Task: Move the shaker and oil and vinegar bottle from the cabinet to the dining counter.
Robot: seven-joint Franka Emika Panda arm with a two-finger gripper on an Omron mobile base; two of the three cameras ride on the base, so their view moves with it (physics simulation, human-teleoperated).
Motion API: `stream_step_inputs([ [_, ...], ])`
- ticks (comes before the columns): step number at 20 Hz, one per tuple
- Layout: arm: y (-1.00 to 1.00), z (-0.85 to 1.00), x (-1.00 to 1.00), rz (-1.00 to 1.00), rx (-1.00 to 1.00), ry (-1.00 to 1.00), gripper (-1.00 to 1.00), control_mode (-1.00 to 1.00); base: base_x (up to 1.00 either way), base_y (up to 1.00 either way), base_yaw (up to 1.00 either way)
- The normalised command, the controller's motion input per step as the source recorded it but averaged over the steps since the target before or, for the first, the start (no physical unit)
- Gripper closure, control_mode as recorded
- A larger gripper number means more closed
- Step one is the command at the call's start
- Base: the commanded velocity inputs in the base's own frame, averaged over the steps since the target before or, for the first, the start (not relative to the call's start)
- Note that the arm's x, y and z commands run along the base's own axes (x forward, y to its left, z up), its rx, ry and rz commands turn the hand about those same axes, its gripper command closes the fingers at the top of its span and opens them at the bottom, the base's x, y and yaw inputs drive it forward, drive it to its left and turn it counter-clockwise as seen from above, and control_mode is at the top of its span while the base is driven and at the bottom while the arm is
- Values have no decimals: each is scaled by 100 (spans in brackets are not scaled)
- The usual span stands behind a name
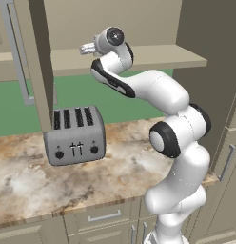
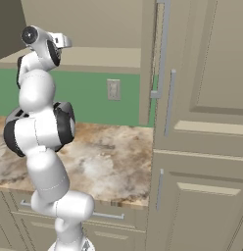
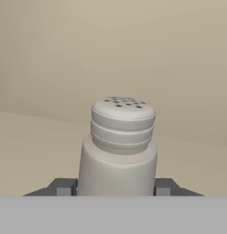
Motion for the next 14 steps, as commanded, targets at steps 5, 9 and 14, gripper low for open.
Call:
stream_step_inputs([
  [5, 0, 0, 0, 0, 0, 0, 100, -100, 0, 0, 0],
  [9, 0, -3, -6, 0, 0, 0, 100, -100, 0, 0, 0],
  [14, -1, 0, -21, 0, 0, 0, 100, -100, 0, 0, 0],
])
